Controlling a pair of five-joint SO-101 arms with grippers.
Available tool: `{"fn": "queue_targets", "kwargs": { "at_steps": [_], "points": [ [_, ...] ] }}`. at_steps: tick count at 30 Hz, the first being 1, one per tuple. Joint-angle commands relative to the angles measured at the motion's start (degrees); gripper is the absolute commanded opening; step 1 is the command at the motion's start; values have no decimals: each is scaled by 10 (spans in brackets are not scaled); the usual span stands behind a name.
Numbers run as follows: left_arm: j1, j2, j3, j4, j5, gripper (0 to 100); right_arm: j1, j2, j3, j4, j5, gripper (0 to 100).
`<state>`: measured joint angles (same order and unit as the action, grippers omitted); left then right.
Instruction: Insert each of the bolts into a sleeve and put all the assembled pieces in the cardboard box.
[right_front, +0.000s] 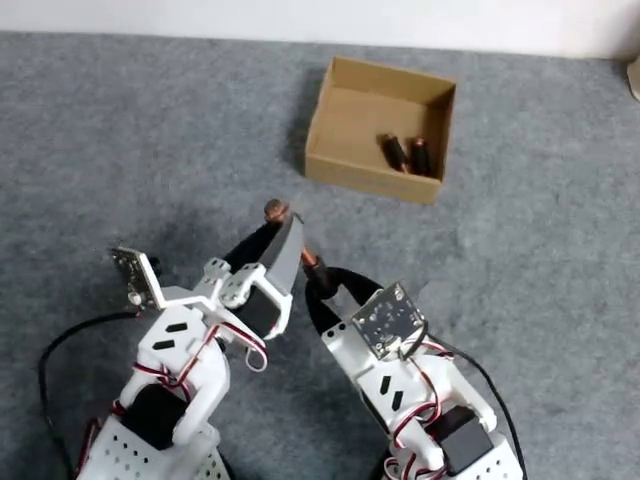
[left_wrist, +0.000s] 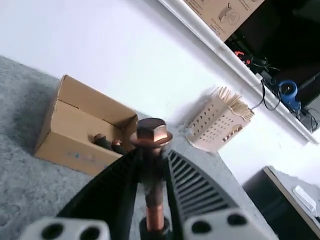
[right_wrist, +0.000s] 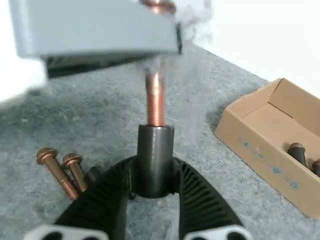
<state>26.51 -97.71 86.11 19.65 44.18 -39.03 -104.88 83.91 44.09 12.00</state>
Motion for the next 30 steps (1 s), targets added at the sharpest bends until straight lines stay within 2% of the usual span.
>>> {"fn": "queue_targets", "kwargs": {
  "at_steps": [1, 10, 15, 17, 19, 22, 26, 30],
  "points": [
    [16, -1, 8, -15, -2, 4, 20, -4, -7, -7, -4, 5],
    [32, -6, 34, -15, -4, 4, 20, -4, -6, -7, -4, 5],
    [36, -4, 39, -16, -64, 13, 20, -4, -3, -7, -3, 5],
    [37, 0, 42, -15, -79, 83, 20, -4, -2, -7, -3, 5],
    [37, 0, 48, -14, -88, 203, 20, -4, -2, -7, -3, 5],
    [52, -1, 41, 39, -88, 357, 20, -4, -2, -7, -3, 5],
    [89, -5, 2, 113, -84, 382, 21, -4, -2, -7, -3, 5],
    [74, -6, -7, 119, -84, 382, 21, -4, -2, -7, -3, 5]
  ]
}}
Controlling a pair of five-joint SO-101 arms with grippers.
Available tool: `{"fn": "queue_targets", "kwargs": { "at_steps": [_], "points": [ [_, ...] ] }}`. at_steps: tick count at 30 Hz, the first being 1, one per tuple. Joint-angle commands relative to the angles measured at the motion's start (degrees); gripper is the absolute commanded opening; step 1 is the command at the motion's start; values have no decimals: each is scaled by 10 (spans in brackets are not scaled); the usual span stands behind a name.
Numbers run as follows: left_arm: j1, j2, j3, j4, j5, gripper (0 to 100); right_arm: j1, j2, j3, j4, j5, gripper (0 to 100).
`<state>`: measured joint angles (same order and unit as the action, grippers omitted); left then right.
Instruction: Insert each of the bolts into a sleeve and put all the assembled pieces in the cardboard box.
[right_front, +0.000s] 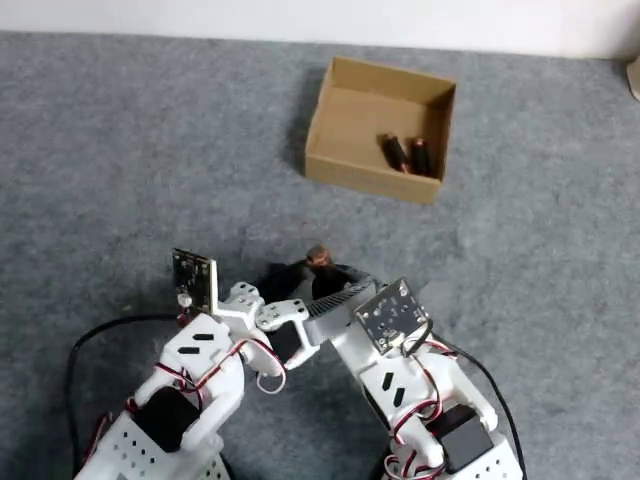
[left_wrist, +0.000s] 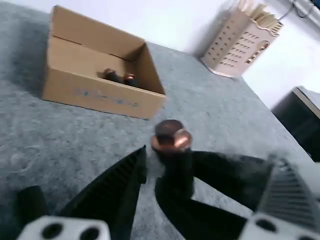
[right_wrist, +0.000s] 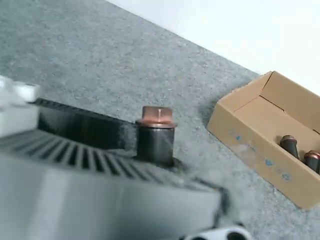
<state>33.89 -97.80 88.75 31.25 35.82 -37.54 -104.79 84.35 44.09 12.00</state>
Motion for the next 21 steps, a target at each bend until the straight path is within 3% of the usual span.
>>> {"fn": "queue_targets", "kwargs": {
  "at_steps": [1, 10, 19, 21],
  "points": [
    [-9, -5, -33, 3, 1, 382, 6, -5, -7, -7, -3, 5],
    [-175, -5, -61, -3, 97, 382, 21, -5, -6, -7, -3, 5],
    [-182, 0, -55, -7, 110, 382, 56, -5, 7, -7, -3, 5],
    [-182, 0, -44, -10, 108, 345, 57, -5, 9, -7, -2, 5]
  ]
}}
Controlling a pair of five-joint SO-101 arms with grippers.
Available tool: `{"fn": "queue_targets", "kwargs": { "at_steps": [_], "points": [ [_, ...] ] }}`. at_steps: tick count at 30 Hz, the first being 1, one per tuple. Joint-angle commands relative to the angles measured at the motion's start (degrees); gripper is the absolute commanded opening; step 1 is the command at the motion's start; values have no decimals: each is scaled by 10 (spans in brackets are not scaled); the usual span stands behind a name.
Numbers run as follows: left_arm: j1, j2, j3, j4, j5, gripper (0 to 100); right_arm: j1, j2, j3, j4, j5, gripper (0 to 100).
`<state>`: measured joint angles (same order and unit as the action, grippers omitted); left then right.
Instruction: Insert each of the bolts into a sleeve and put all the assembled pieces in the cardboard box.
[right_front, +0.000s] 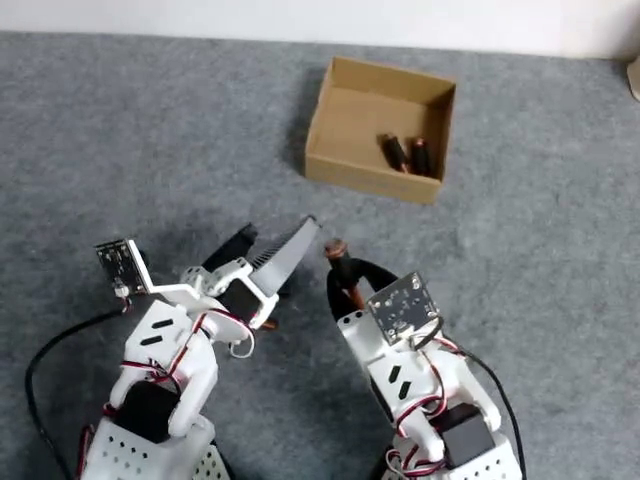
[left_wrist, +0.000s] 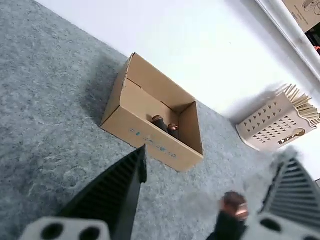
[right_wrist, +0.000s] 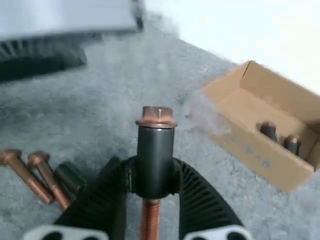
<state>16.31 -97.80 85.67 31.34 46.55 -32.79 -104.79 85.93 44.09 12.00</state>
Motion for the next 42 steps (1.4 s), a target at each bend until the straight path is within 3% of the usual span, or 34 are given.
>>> {"fn": "queue_targets", "kwargs": {
  "at_steps": [1, 5, 7, 12, 16, 20, 34, 42],
  "points": [
    [-9, 0, -9, -11, -3, 294, 10, -5, -7, -7, 4, 5],
    [-11, 0, -4, -11, -65, 0, 36, 0, -8, -10, 48, 5],
    [-11, 0, -3, -11, -69, 40, 53, 1, -9, -28, 53, 5],
    [-42, 0, 5, -15, -64, 7, 105, 5, -11, -86, 53, 5],
    [-105, 1, 36, -84, -29, 7, 122, 76, -57, -111, 54, 5],
    [-126, 1, 64, -130, -19, 7, 124, 239, -159, -131, 55, 5],
    [-125, 1, 72, -128, -19, 7, 234, 971, -743, -136, 52, 5],
    [-125, 1, 72, -128, -19, 7, 278, 1244, -975, -87, 51, 5]
  ]
}}
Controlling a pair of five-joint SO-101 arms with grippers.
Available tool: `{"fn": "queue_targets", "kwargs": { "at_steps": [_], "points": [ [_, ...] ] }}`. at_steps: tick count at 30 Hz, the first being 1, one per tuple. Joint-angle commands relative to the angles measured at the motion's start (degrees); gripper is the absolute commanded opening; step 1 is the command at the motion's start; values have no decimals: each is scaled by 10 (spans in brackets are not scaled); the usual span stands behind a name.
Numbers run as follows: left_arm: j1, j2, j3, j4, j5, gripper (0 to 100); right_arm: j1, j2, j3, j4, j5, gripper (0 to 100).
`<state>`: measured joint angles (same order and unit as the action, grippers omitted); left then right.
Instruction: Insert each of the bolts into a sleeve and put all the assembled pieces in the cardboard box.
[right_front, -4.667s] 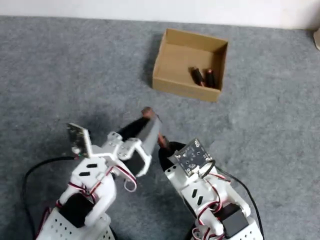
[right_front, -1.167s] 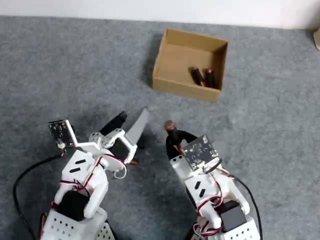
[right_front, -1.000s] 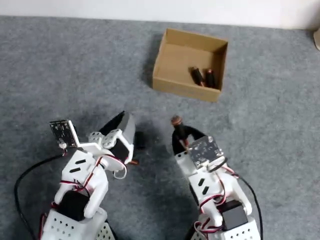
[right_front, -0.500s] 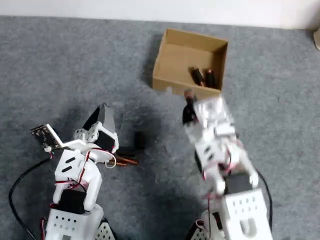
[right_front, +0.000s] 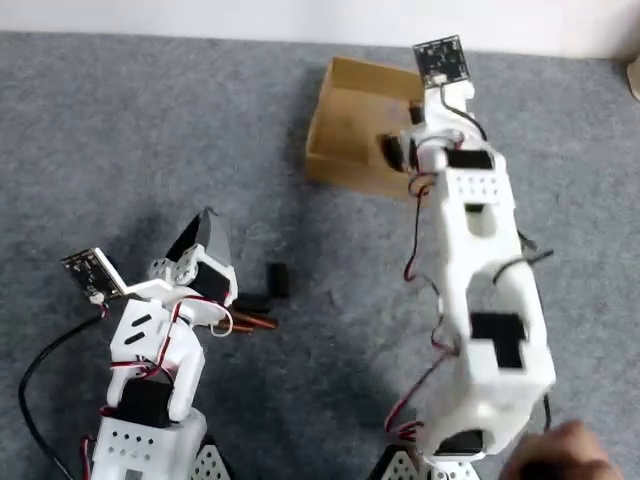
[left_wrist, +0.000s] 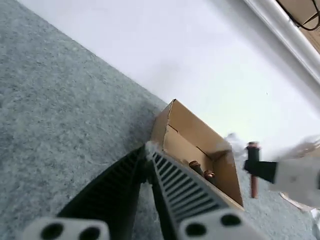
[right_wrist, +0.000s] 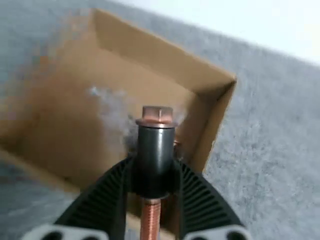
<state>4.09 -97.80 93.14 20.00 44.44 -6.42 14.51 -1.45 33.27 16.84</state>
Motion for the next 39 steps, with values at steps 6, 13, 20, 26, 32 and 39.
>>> {"fn": "queue_targets", "kwargs": {
  "at_steps": [6, 13, 20, 26, 32, 39],
  "points": [
    [8, 1, -3, -15, 2, 7, 16, 162, -246, 73, 2, 5],
    [9, 0, -2, -15, 1, 9, 17, 240, -338, 79, 2, 14],
    [9, 0, -2, -15, 1, 10, 26, 270, -392, 145, 2, 300],
    [9, 0, -2, -15, 1, 10, 24, 269, -463, 263, 2, 371],
    [9, 0, -2, -15, 1, 10, 22, 269, -605, 416, -10, 371],
    [7, 0, -2, -15, 1, 10, 3, 270, -853, 606, -55, 371]
  ]
}}
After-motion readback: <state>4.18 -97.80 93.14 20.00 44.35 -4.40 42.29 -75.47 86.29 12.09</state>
